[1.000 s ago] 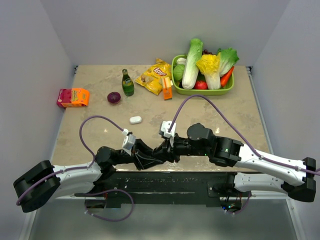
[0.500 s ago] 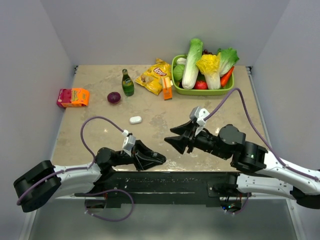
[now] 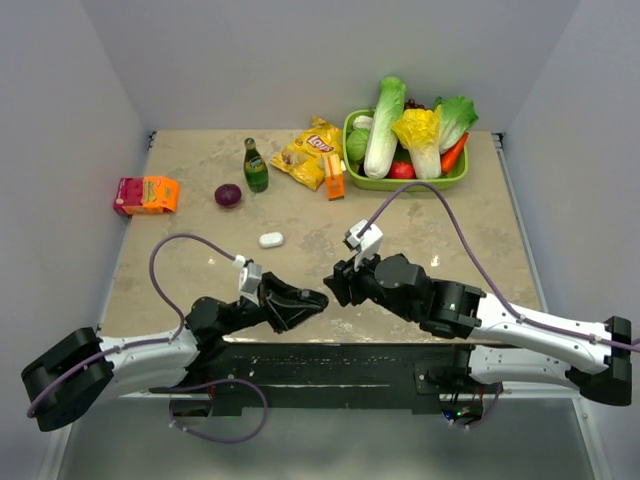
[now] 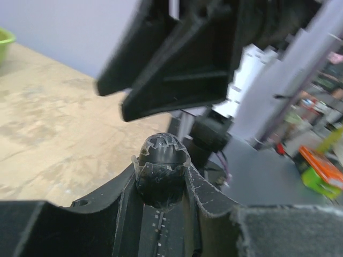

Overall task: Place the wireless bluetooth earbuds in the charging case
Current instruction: Place the charging case at the center of the board, then reset both arms

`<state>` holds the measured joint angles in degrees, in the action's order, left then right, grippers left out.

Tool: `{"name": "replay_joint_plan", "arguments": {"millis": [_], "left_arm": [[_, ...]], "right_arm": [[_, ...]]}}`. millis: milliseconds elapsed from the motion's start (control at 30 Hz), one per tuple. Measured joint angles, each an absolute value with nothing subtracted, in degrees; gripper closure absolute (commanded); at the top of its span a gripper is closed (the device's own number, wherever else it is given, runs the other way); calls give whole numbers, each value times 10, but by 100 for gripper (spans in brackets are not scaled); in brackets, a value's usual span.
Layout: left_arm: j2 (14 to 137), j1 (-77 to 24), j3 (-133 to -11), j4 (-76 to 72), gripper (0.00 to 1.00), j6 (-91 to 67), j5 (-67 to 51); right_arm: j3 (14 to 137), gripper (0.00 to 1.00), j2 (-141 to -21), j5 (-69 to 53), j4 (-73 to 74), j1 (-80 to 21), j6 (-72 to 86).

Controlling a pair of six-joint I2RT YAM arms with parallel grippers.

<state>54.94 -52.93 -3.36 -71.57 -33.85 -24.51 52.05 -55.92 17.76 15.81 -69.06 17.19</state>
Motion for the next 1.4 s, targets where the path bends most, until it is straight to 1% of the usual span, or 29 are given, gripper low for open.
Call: {"name": "replay_joint_plan", "arguments": {"millis": [133,200,333,467,533,567,667,833,933,967,1000,1033,1067,1167,1267,1400], "left_arm": [[553,-529,-38,-657,100,-352,-120],[581,-517,-54,-611,100,-378,-59],[688,-465,-115,-543,100,-420,1],[822,-431,-221,-471,99,-429,22],[875,-423,-267,-446,93,-429,24],[895,-420,-284,-437,84,-429,24],[943,-413,-318,-412,69,-429,24],[995,-407,-334,-376,61,-429,24],[1002,-404,-339,-380,50,-430,22],[1002,-403,-342,-378,42,-430,22],[1002,-403,-344,-377,37,-429,22],[1002,-403,-346,-376,24,-429,23],[999,-402,-349,-373,0,-427,24],[973,-402,-351,-353,0,-420,34],[935,-401,-341,-300,0,-414,60],[842,-401,-322,-203,0,-411,112]], "right_arm": [[457,45,-533,264,141,-687,217],[434,44,-527,283,131,-685,233],[423,44,-562,297,118,-684,260],[423,43,-598,302,120,-684,274],[423,43,-604,302,123,-684,277],[423,43,-604,302,124,-684,279],[423,42,-598,301,126,-684,281],[423,42,-569,302,129,-684,281],[423,42,-553,303,132,-684,281],[423,42,-549,305,133,-684,281],[423,41,-547,305,133,-684,281],[423,41,-546,305,134,-684,281],[423,41,-546,305,134,-684,281],[423,41,-546,306,144,-684,281],[423,41,-546,311,154,-684,281],[421,41,-537,324,163,-684,282]]}}
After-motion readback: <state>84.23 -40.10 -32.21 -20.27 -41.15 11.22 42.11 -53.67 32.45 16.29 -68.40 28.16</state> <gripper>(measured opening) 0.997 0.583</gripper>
